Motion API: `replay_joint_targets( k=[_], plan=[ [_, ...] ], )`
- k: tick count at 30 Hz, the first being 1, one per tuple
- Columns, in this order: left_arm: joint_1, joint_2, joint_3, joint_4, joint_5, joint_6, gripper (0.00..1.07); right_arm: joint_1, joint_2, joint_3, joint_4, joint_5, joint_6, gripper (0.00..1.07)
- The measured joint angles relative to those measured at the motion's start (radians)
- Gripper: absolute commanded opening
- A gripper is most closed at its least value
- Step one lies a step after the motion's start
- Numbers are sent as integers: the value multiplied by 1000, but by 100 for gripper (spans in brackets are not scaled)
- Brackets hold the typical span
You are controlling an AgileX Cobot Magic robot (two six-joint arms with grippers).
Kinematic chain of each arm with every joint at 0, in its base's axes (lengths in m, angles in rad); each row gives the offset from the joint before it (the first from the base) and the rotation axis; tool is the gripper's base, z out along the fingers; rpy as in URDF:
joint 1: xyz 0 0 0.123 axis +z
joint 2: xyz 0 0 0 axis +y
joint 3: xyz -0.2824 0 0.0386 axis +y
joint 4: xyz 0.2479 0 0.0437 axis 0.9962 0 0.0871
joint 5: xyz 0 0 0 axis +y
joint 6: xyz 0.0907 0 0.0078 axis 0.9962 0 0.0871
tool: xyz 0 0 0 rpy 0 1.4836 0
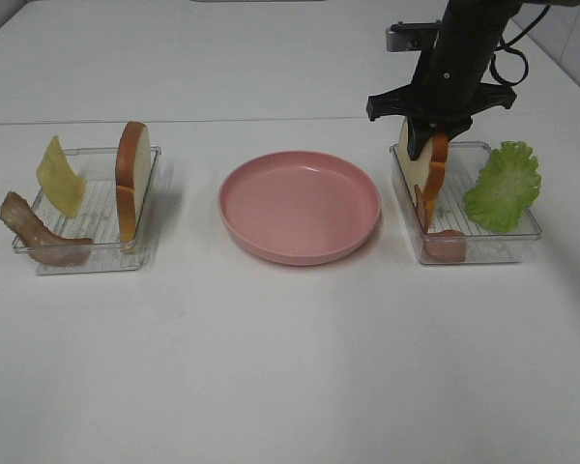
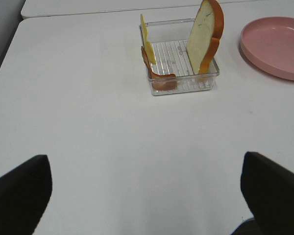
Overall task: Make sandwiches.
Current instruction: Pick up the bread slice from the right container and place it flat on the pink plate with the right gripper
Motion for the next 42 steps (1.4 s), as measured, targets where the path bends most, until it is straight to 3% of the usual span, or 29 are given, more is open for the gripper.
replay_joint_targets(
  k=[8,29,37,39,40,42],
  plan=[
    [0,0,0,0,0,0,100,0,-10,0,2,10,44,0],
    [0,0,0,0,0,0,100,0,-249,0,64,53,118,0],
    [0,0,0,0,0,0,100,0,-275,4,307,-44,85,0],
    [0,0,0,0,0,0,100,3,-283,56,472,-99,11,0],
    [0,0,0,0,0,0,100,3,-283,56,472,-99,11,0],
    [0,0,0,0,0,0,100,15,-284,168,674,-153,-100,0]
  ],
)
